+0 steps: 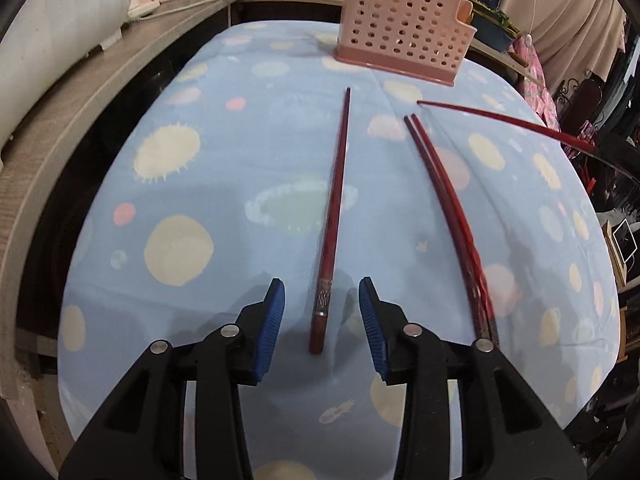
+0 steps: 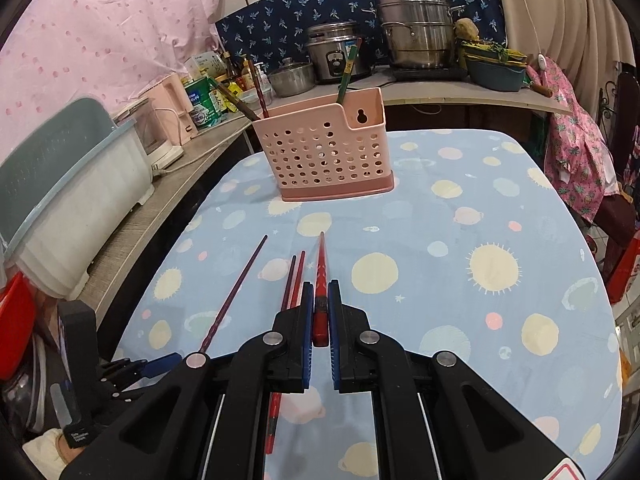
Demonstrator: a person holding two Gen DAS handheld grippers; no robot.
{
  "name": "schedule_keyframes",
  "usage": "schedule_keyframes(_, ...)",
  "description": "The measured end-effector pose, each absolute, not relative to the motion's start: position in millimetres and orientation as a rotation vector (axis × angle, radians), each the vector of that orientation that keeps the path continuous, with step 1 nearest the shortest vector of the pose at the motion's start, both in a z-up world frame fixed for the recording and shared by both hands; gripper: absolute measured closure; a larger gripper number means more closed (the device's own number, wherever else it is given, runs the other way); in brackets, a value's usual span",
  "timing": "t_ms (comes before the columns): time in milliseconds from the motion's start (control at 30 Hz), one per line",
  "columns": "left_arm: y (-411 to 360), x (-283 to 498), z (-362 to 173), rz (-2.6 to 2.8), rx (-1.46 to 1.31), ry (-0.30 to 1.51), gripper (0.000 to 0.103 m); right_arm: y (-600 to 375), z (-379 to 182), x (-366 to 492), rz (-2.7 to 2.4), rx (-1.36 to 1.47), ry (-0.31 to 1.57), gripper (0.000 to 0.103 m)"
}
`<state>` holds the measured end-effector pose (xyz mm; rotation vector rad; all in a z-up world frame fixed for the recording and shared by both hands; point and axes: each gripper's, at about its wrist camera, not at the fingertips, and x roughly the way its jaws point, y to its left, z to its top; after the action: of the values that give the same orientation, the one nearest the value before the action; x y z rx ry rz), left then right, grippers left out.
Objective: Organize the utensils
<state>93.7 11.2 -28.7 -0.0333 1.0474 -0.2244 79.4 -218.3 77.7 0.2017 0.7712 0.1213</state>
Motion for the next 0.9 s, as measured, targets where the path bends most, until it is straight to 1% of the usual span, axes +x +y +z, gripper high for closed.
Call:
schedule_keyframes(133,9,92,-28,-0.23,-0.02,1.033,0.069,-217,72,79,0.122,0.206,0.784,0.096)
schedule_keyframes(167,9,92,-29,-0.234,-0.021,1.032,0.072,-217,72,79,0.122,0.204,0.786,0.096)
schedule_keyframes(300,8,91,-29,-0.249,-0.026,1.039,0.094,-217,69,77,0.121,0.207,0.792,0.096)
schedule_keyframes(333,7,91,-29,-0.255,-0.028,1.043,0.095,-217,69,77,0.12,0.208,0.793,0.096)
schedule_keyframes(467,5,90,-27,-0.267,-0.036,1.045,0.096,-219,68,76,0.117,0.212,0.793,0.096)
schedule_keyframes(600,6,87,-11,-0.27,-0.05,1.019,0.096,-220,71,76,0.114,0.214,0.783,0.096)
schedule_keyframes(900,15,103,72,-0.276,-0.097,0.854,0.096,-225,103,87,0.119,0.21,0.708,0.096)
